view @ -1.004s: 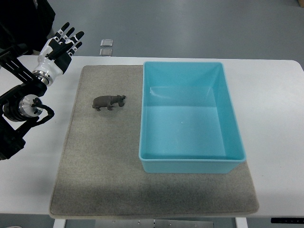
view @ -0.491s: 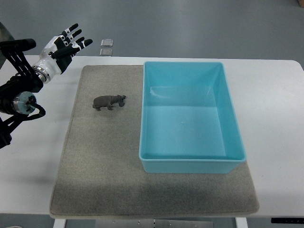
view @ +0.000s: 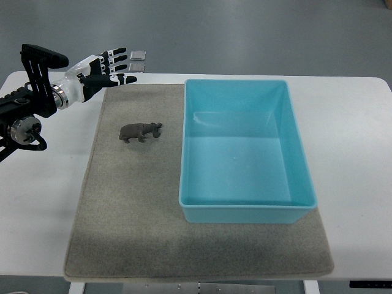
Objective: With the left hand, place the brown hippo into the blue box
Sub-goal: 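Raise and extend the open left hand toward the brown hippo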
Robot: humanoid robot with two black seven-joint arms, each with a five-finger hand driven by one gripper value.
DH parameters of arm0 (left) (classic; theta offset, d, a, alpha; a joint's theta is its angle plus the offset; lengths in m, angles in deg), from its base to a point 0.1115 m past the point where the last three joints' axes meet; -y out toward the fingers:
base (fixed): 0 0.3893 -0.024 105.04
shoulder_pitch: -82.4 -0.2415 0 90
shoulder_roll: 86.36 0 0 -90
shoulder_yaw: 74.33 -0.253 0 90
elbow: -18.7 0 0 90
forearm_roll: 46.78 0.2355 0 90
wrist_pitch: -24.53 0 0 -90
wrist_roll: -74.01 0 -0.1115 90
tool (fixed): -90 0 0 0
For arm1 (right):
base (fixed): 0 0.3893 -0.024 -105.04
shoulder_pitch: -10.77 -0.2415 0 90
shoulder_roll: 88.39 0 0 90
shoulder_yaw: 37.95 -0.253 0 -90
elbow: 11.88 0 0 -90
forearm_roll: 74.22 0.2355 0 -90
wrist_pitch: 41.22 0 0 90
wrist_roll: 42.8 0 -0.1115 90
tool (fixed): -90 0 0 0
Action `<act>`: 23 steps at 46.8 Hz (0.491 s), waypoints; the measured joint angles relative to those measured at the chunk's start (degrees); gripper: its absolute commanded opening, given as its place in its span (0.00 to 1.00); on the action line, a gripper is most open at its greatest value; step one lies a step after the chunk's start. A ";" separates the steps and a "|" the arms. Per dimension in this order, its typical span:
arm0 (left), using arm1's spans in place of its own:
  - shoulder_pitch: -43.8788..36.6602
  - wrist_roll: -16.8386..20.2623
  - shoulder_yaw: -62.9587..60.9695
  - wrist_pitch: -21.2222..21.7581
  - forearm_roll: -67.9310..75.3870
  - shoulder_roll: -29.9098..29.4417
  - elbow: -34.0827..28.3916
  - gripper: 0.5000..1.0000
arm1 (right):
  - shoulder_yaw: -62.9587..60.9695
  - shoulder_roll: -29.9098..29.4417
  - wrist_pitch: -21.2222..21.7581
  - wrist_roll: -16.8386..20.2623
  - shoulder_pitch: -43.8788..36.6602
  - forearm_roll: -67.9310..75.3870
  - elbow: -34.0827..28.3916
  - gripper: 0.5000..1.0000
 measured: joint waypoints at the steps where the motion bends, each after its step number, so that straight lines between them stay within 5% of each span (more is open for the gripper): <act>1: 0.43 0.00 -0.70 -0.06 -0.02 -0.05 -0.01 1.00 | 0.00 0.00 0.00 0.00 0.00 0.00 0.00 0.87; 23: 5.08 0.00 -10.00 0.37 8.52 -1.05 4.67 0.97 | 0.00 0.00 -0.01 -0.01 0.03 0.00 0.00 0.87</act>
